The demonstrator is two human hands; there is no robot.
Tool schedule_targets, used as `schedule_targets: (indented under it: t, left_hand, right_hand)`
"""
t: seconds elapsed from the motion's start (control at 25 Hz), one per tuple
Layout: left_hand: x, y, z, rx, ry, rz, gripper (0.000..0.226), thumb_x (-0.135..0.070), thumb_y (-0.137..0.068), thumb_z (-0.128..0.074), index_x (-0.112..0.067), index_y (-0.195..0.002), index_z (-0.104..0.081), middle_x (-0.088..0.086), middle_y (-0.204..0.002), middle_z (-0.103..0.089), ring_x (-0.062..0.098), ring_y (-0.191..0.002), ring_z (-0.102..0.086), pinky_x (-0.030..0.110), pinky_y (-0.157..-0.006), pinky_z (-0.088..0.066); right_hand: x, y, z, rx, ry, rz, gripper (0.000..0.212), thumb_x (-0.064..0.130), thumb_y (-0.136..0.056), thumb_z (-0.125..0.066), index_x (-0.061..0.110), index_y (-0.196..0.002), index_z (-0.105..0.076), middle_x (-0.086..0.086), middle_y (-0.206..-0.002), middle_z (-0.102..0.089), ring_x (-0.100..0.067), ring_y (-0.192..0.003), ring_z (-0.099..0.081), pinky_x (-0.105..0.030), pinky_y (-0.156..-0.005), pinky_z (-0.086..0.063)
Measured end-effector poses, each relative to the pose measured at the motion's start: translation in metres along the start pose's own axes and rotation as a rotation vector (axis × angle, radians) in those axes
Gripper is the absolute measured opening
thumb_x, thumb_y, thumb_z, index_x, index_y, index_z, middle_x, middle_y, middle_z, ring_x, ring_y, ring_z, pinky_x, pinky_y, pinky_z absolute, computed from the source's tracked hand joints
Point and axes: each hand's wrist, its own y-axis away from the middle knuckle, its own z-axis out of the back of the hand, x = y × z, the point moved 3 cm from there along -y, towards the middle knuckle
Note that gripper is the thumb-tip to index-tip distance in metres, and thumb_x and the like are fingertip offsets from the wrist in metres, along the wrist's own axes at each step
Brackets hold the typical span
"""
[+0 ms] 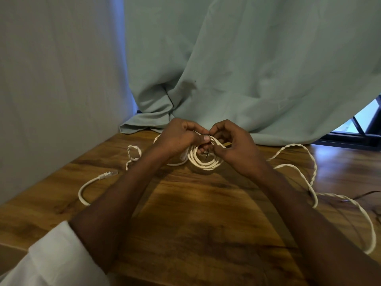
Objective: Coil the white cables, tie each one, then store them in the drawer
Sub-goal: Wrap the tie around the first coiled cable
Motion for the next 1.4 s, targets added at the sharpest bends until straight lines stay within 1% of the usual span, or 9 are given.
schedule_targets:
  t: [0.08,0.2,0.28,0.4,0.72,0.88,1.08,1.24,1.4]
  left_hand:
    - [-0.001,-0.003,-0.002,-0.076,-0.181,-0.098,0.016,-0.008,-0.086,-0.083,-0.012,-0.102,-0.081,0.006,-0.082,-0.081,0.018,-0.073,-0.079,0.039,-0.078,-0.066]
    - [-0.002,-0.006,-0.003,-0.139,-0.274,-0.175,0.015,-0.013,-0.083,-0.087,-0.017,-0.096,-0.083,-0.002,-0.083,-0.081,0.009,-0.075,-0.077,0.036,-0.081,-0.065]
    - [-0.002,-0.008,0.0,-0.138,-0.209,-0.148,0.014,-0.011,-0.081,-0.087,-0.015,-0.095,-0.084,0.0,-0.084,-0.081,0.013,-0.078,-0.078,0.039,-0.084,-0.065]
    - [-0.003,-0.004,0.001,-0.08,-0.093,-0.086,0.018,-0.005,-0.081,-0.085,-0.009,-0.099,-0.083,0.007,-0.087,-0.081,0.021,-0.082,-0.079,0.035,-0.084,-0.065]
    - [-0.005,0.0,0.001,-0.05,-0.085,-0.063,0.019,-0.009,-0.082,-0.085,-0.008,-0.101,-0.084,0.004,-0.086,-0.081,0.017,-0.078,-0.079,0.027,-0.078,-0.063]
    - [-0.002,0.002,0.003,-0.067,0.124,0.128,0.018,-0.002,-0.078,-0.085,0.0,-0.096,-0.082,0.015,-0.087,-0.08,0.028,-0.08,-0.079,0.034,-0.078,-0.064]
    - [0.007,0.002,-0.006,0.04,0.538,0.407,0.017,0.007,-0.088,-0.07,0.01,-0.105,-0.072,0.022,-0.087,-0.073,0.025,-0.068,-0.073,0.032,-0.061,-0.063]
    - [0.01,-0.001,-0.002,0.062,0.612,0.437,0.029,0.006,-0.082,-0.071,0.008,-0.111,-0.067,0.02,-0.088,-0.074,0.024,-0.067,-0.073,0.031,-0.058,-0.063]
    - [0.003,0.003,-0.002,0.053,0.595,0.404,0.007,0.007,-0.095,-0.064,0.006,-0.101,-0.068,0.018,-0.08,-0.073,0.022,-0.059,-0.073,0.028,-0.049,-0.059]
  right_hand:
    - [0.0,0.001,-0.004,0.007,-0.028,-0.005,0.034,0.005,-0.088,-0.078,0.026,-0.108,-0.061,0.001,-0.094,-0.073,-0.018,-0.087,-0.072,-0.035,-0.072,-0.061]
    - [0.001,0.0,-0.005,-0.028,-0.054,-0.002,0.035,0.005,-0.089,-0.075,0.029,-0.108,-0.058,-0.003,-0.093,-0.073,-0.021,-0.086,-0.073,-0.038,-0.069,-0.062]
    - [0.003,0.001,-0.004,-0.046,-0.028,0.005,0.035,0.005,-0.09,-0.074,0.029,-0.109,-0.057,-0.002,-0.092,-0.073,-0.02,-0.086,-0.072,-0.042,-0.07,-0.063]
    - [0.005,0.004,-0.007,-0.021,0.172,0.091,0.032,0.009,-0.091,-0.072,0.028,-0.111,-0.055,0.007,-0.09,-0.069,-0.011,-0.08,-0.068,-0.044,-0.071,-0.06]
    - [0.006,0.002,-0.005,-0.032,0.363,0.138,0.031,0.019,-0.09,-0.074,0.027,-0.112,-0.053,0.006,-0.094,-0.069,-0.014,-0.083,-0.066,-0.046,-0.072,-0.058]
    - [0.005,0.001,-0.004,-0.041,0.428,0.213,0.035,0.024,-0.089,-0.077,0.027,-0.113,-0.053,0.006,-0.104,-0.061,-0.013,-0.089,-0.059,-0.043,-0.074,-0.055]
    - [0.005,0.001,-0.011,-0.022,0.508,0.318,0.032,0.015,-0.086,-0.078,0.021,-0.111,-0.06,0.002,-0.107,-0.053,-0.017,-0.09,-0.052,-0.039,-0.066,-0.05]
    - [0.004,0.001,-0.01,-0.064,0.493,0.338,0.022,0.013,-0.084,-0.082,0.02,-0.104,-0.076,-0.001,-0.105,-0.059,-0.018,-0.088,-0.057,-0.032,-0.065,-0.048]
    - [0.004,0.003,-0.011,-0.08,0.419,0.324,0.023,0.009,-0.084,-0.08,0.023,-0.104,-0.079,0.002,-0.103,-0.057,-0.019,-0.09,-0.058,-0.03,-0.066,-0.048]
